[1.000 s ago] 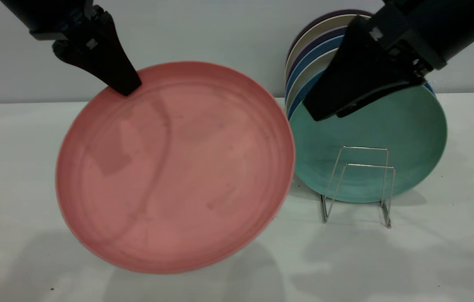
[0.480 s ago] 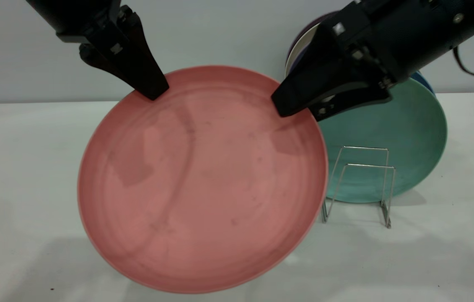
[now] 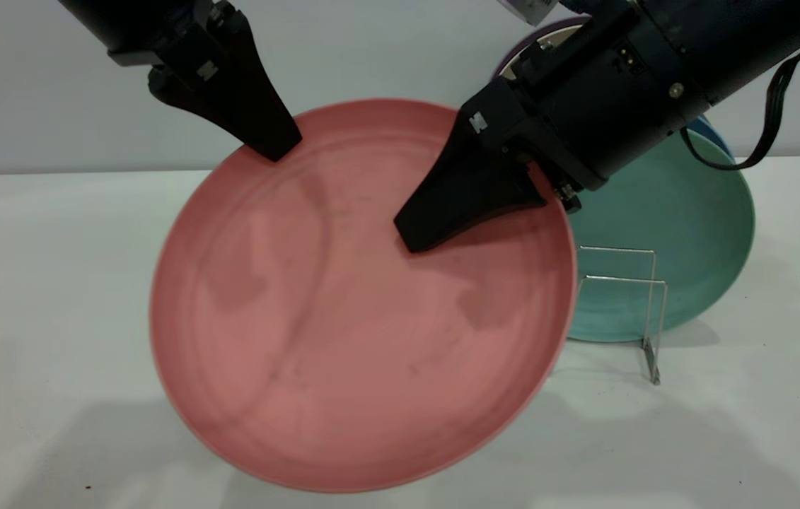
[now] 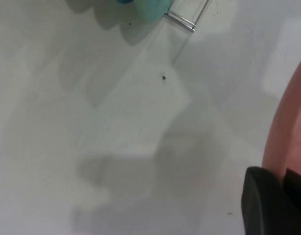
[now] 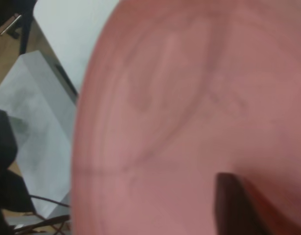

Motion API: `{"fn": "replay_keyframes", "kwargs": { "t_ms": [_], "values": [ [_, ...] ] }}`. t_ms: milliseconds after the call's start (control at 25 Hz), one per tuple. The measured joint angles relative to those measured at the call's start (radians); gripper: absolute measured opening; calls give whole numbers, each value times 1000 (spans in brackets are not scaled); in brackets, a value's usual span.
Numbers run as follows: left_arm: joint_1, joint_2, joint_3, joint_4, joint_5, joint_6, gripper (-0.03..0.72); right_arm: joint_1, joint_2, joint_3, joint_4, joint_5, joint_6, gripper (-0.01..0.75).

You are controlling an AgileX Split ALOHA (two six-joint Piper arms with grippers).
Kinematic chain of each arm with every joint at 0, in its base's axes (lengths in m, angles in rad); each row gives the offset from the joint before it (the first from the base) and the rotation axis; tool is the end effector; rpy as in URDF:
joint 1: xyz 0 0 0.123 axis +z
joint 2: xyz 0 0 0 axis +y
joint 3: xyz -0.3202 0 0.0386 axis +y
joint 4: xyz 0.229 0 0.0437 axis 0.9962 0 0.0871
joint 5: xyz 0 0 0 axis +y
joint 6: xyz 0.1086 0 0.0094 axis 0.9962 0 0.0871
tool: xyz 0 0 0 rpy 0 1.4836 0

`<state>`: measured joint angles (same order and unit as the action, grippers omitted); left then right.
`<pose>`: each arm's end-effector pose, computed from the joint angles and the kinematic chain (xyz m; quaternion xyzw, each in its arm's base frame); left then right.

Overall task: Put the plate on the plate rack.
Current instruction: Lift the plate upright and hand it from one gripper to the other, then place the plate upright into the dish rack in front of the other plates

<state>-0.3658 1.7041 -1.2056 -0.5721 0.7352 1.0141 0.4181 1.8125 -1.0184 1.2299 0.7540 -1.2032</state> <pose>0.3148 -0.1630 0.2754 0.4699 0.8282 -0.1528 0.2644 0.2912 0.2064 0.2214 -0.3167 0.8506 0.3685 0.2011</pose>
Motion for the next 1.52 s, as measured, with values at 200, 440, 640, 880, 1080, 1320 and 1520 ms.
{"fn": "replay_keyframes", "kwargs": {
  "t_ms": [200, 440, 640, 880, 1080, 1320, 1520],
  "values": [
    [0, 0, 0, 4, 6, 13, 21, 0, 1, 0, -12, -16, -4, 129],
    [-1, 0, 1, 38, 32, -37, 107, 0, 1, -2, -52, -16, -10, 129],
    [0, -2, 1, 189, 37, -232, 458, 0, 1, -2, -144, -26, -3, 129],
    [43, -2, 1, 518, 59, -613, 673, 0, 1, -17, -305, -32, 49, 129],
    [126, -2, 1, 613, 92, -763, 609, 0, -1, -113, -576, -2, 245, 129],
    [211, -2, 1, 592, 92, -798, 463, 0, -78, -198, -853, 36, 412, 129],
    [254, -2, 1, 553, 65, -875, 390, 2, -148, -226, -962, 45, 446, 129]
  ]
}}
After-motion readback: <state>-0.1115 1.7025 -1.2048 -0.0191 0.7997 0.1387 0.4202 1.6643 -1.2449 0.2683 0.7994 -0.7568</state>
